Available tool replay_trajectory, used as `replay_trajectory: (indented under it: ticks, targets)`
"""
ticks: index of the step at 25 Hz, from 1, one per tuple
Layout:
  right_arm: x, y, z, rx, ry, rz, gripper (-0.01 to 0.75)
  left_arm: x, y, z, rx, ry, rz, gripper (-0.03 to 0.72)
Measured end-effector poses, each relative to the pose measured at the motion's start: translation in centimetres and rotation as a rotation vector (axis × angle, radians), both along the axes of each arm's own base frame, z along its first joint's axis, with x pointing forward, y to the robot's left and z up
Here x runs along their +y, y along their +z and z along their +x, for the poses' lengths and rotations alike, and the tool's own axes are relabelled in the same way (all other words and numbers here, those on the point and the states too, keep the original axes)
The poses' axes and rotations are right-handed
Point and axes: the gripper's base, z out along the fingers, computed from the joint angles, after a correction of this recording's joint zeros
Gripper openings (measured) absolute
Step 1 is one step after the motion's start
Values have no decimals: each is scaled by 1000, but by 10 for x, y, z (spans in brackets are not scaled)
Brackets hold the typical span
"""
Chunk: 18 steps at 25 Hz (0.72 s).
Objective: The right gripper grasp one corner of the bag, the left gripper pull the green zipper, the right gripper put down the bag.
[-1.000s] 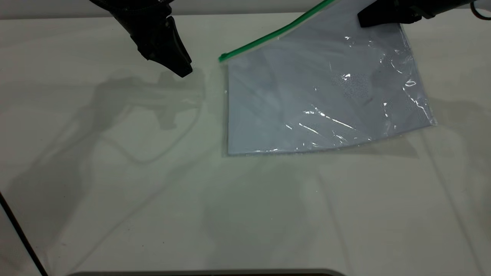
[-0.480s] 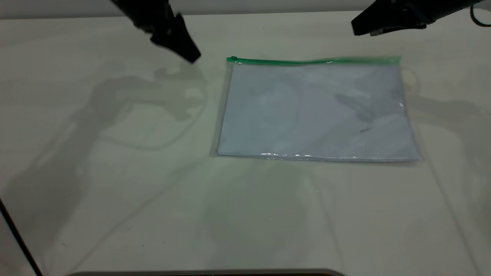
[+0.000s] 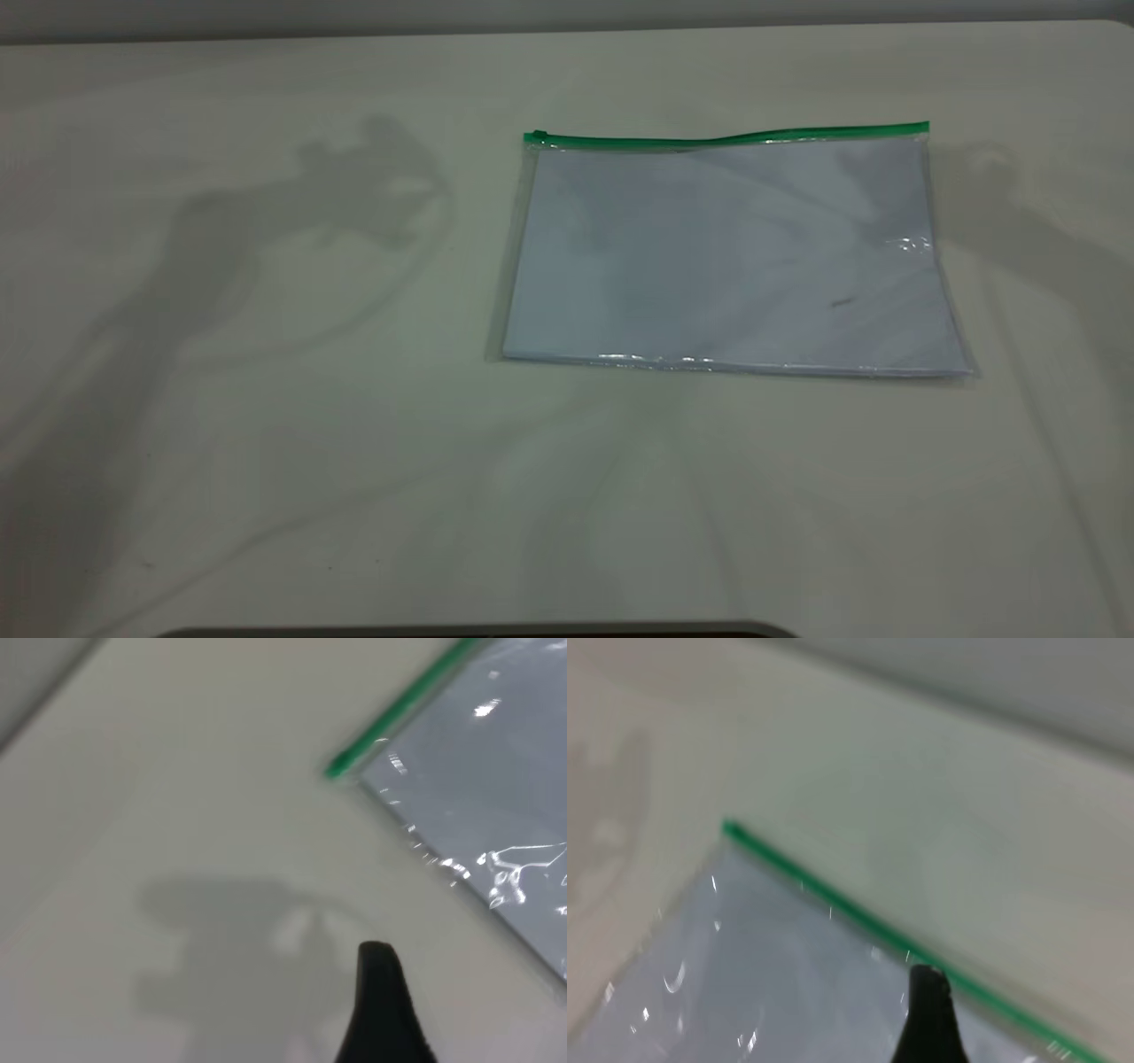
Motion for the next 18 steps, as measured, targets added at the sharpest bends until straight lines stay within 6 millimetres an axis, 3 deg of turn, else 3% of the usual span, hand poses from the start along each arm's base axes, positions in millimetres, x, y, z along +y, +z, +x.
replay_trajectory:
  ticks: [3, 6, 9, 13, 18]
  targets:
    - [1, 67, -27, -90, -17, 11, 605, 13, 54, -22, -35, 130, 35, 580]
    - [3, 132, -70, -171, -36, 25, 598, 27, 111, -55, -99, 267, 44, 580]
    - [4, 178, -118, -211, -61, 28, 595, 41, 152, -89, -131, 369, 70, 580]
    - [4, 216, -180, -221, -99, 17, 592, 60, 193, -139, -151, 495, 104, 580]
    - [6, 228, -241, -127, -87, -18, 591, 73, 229, -178, -245, 639, 20, 580]
